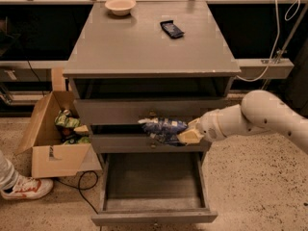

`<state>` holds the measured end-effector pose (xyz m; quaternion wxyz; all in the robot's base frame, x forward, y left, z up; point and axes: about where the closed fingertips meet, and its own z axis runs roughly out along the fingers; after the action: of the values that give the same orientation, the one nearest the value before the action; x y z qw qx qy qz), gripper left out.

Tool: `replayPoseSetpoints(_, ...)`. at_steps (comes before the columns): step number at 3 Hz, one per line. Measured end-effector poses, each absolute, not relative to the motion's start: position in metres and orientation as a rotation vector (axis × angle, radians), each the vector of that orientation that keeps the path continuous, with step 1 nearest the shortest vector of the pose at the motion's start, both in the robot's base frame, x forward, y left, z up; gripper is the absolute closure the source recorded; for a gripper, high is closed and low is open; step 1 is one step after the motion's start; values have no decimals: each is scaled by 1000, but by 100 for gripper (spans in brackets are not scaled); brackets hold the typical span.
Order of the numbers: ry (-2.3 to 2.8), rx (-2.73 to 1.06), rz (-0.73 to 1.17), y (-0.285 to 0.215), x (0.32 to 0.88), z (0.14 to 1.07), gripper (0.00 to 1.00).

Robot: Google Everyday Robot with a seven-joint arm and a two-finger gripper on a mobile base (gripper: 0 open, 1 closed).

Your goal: Place blue chip bag into bottom drawer

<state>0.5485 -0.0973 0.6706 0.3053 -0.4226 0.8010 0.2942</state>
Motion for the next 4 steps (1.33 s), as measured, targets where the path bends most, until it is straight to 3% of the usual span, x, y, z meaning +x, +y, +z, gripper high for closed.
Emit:
replayPoseSetpoints(3,2293,-1061,900,-106,531,433,100)
replayPoseSetpoints(4,2293,-1061,900,-106,531,433,100)
